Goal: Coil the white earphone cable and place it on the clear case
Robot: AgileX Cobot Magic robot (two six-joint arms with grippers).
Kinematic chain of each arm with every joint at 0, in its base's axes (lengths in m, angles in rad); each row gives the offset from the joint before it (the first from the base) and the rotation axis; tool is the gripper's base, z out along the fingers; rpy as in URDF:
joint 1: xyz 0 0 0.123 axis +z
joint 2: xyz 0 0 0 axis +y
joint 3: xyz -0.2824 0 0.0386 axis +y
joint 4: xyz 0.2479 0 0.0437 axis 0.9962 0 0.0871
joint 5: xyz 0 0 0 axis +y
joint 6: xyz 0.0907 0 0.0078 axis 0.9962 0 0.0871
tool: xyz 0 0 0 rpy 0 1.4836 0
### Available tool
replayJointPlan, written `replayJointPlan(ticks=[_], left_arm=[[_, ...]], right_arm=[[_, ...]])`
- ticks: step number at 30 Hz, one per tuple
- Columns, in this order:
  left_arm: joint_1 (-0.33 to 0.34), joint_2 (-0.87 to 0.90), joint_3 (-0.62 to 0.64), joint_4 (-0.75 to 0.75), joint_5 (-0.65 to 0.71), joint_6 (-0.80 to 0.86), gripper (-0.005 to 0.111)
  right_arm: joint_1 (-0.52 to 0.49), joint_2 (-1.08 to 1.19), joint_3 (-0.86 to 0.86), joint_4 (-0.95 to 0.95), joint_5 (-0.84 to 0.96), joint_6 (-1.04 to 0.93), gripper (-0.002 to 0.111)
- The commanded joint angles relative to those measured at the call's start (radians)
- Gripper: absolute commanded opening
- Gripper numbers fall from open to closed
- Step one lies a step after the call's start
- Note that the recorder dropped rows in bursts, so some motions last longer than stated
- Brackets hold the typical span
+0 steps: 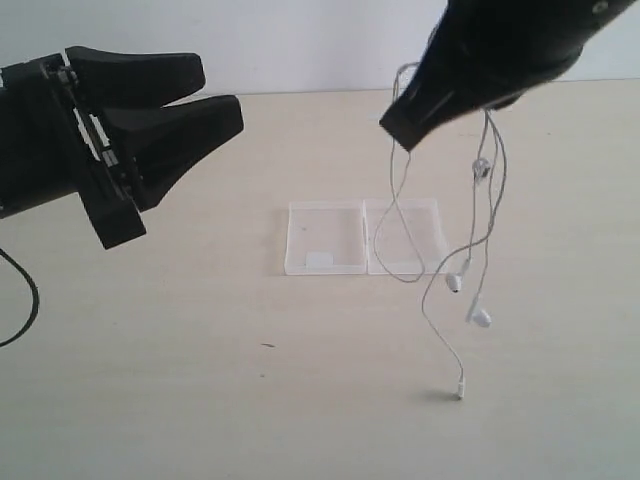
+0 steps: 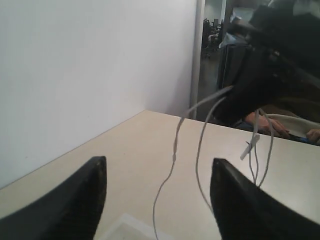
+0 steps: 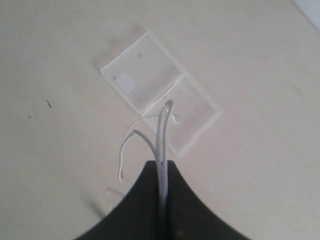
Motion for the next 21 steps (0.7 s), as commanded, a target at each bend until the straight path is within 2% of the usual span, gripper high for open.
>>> replayJointPlan(ticks=[1,4,9,15,21], left_arm=[[0.002,-0.007,0.007,-0.049,-0.079,0.015,0.06],[0.002,-0.009,0.007,-0.047,-0.151,0.033,0.06],[-0.001,-0.009,0.007,-0.013,-0.192,0.033,0.063],[-0.001,-0.009,0.007,0.084,-0.179,0.058,0.08],[-0.03,0.01,0.007,0.134,-0.101,0.062,0.081]], right_arm=[[-0.004,0.0,-0.123,0.013,0.085,-0.037,0.0],[-0.004,0.0,-0.19,0.018,0.099,-0.042,0.0],[-0.004,0.0,-0.217,0.044,0.099,-0.046,0.0],[-0.004,0.016,-0.217,0.078,0.049,-0.049,0.0],[-0.004,0.039,-0.217,0.15,-0.003,-0.049,0.0]])
